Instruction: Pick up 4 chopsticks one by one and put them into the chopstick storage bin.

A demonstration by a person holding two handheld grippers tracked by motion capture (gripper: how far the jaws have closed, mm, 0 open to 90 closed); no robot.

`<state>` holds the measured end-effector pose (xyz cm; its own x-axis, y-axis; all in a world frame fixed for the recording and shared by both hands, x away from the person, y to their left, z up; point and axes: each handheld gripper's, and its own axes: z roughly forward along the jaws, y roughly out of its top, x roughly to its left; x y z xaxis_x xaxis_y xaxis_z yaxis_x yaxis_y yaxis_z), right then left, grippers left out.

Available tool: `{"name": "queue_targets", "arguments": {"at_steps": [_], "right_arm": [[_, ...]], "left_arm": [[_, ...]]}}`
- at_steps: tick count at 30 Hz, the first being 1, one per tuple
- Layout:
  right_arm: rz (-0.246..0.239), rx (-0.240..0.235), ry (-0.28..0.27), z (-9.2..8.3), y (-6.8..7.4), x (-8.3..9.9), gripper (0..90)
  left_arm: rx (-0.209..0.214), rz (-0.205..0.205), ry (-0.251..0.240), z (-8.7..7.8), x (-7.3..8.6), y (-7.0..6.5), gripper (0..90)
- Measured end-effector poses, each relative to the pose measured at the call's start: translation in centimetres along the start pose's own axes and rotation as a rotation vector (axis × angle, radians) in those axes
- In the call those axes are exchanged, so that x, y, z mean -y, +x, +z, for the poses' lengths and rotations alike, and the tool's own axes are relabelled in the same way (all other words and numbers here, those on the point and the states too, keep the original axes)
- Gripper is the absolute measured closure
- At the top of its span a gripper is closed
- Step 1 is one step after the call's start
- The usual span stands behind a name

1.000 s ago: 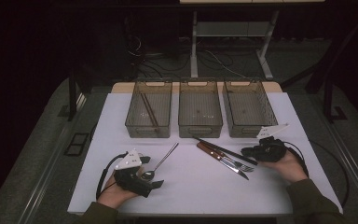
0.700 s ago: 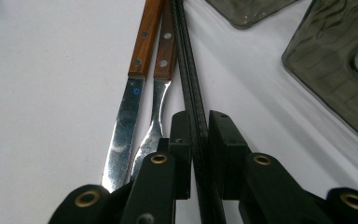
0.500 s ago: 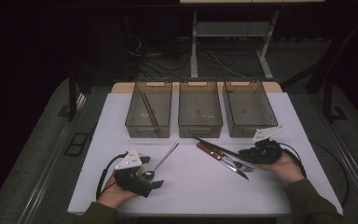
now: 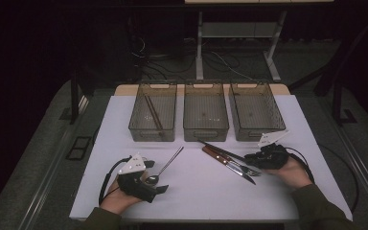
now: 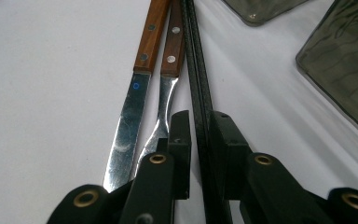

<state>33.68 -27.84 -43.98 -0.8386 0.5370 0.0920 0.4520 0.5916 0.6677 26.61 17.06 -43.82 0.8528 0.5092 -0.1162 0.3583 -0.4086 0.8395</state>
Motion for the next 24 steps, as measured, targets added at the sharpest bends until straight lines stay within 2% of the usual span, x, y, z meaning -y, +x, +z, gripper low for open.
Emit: {"name": "queue_targets", "arguments": {"at_steps": [24], "right_arm": [[-0.027,0.014,0.035,0.83,0.42,-0.01,80.0]], "left_arm": [[0.000,0.000,-0.001,0.01,0.00,0.00,0.2]]}}
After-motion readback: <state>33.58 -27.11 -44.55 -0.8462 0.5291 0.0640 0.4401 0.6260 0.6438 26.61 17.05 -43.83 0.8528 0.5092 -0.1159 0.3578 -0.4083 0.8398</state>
